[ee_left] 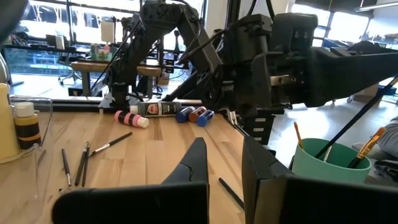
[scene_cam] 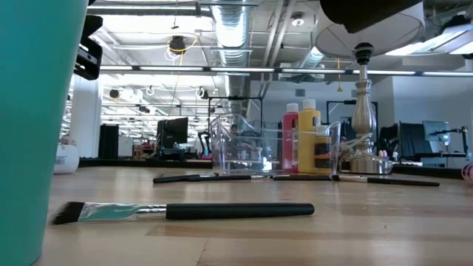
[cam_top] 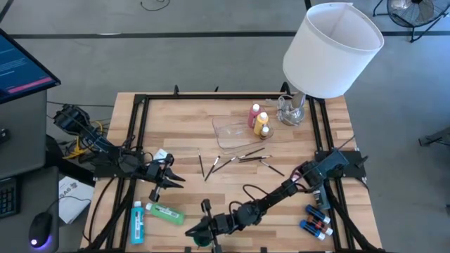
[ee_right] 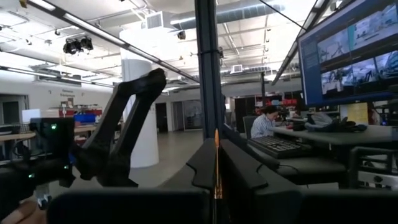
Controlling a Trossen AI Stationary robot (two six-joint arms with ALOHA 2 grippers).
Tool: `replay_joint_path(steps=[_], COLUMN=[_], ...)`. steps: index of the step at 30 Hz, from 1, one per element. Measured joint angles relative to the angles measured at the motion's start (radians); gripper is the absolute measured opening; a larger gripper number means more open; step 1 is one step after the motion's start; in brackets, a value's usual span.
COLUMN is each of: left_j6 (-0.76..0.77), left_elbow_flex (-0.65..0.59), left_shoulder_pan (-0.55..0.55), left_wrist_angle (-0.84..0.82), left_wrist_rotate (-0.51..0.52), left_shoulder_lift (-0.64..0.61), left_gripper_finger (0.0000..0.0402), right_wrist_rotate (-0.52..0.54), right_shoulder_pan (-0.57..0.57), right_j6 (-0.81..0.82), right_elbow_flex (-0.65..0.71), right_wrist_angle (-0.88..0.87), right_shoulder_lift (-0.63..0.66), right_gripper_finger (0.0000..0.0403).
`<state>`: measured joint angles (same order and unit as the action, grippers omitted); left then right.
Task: Pick & Place Paint Supplies
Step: Put the gold paintbrush into the green cup, then put the big white paint bottle into the transparent bin
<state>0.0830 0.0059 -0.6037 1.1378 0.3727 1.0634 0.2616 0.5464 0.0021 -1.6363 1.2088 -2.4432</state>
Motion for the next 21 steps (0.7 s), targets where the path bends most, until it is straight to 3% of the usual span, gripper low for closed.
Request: replay_joint_path(steps=[10, 21], left_j6=[0.000, 0.003], left_elbow_flex=[0.000, 0.000], left_shoulder_pan=[0.000, 0.000], left_wrist_angle=[-0.001, -0.001], left_wrist_rotate=[-0.002, 0.002], left_shoulder_lift=[0.000, 0.000], left_gripper_finger=[0.0001, 0.0001], right_wrist_rotate=[0.001, 0.002], right_shoulder_pan=[0.000, 0.001], right_j6=[0.025, 0.025], right_elbow_flex=[0.000, 0.000], right_wrist_angle=[-0.001, -0.002], right_shoulder_lift=[0.000, 0.000], right_gripper_finger=[0.0063, 0.0069])
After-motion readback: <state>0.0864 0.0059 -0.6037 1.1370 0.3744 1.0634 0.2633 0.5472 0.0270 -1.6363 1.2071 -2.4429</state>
